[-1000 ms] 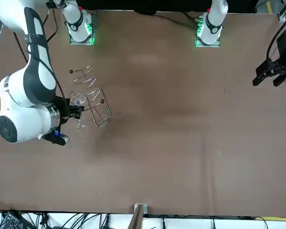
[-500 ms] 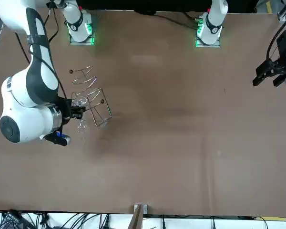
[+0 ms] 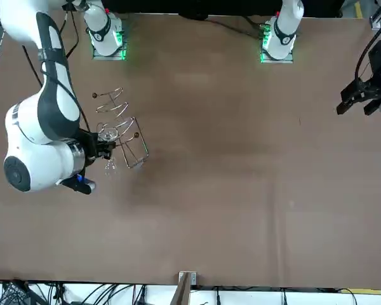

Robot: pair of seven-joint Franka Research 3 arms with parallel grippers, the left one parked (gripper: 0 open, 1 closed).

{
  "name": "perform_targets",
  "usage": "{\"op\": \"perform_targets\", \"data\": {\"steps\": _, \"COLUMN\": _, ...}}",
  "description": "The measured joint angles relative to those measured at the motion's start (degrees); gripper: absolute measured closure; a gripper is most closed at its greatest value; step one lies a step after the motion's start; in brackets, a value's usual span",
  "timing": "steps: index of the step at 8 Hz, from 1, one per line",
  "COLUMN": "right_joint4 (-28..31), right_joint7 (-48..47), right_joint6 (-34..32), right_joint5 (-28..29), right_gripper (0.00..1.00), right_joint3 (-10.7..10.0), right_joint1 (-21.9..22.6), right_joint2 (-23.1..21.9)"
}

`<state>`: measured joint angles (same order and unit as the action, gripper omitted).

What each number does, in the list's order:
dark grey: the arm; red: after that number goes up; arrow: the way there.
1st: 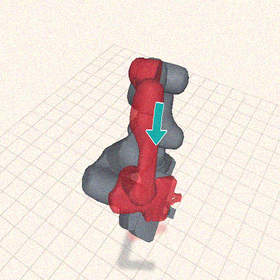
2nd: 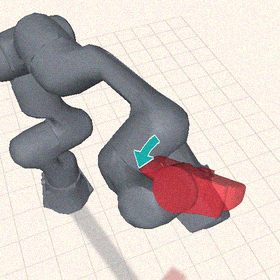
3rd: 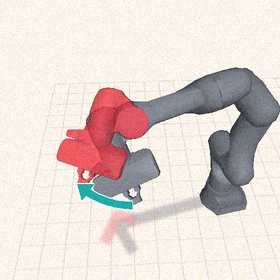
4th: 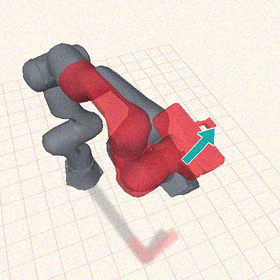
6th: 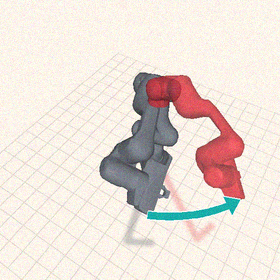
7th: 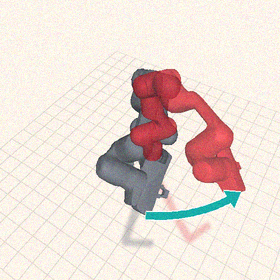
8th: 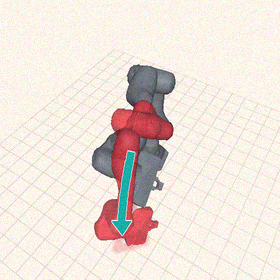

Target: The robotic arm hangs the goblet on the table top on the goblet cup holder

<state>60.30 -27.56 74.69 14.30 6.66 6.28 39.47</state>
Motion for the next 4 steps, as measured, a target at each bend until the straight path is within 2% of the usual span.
{"op": "perform_targets", "data": {"steps": 4, "right_joint4": 0.14, "right_joint7": -0.91, "right_joint6": -0.46, "right_joint5": 1.19, "right_gripper": 0.89, "right_joint3": -0.06, "right_joint1": -0.28, "right_joint2": 0.02}}
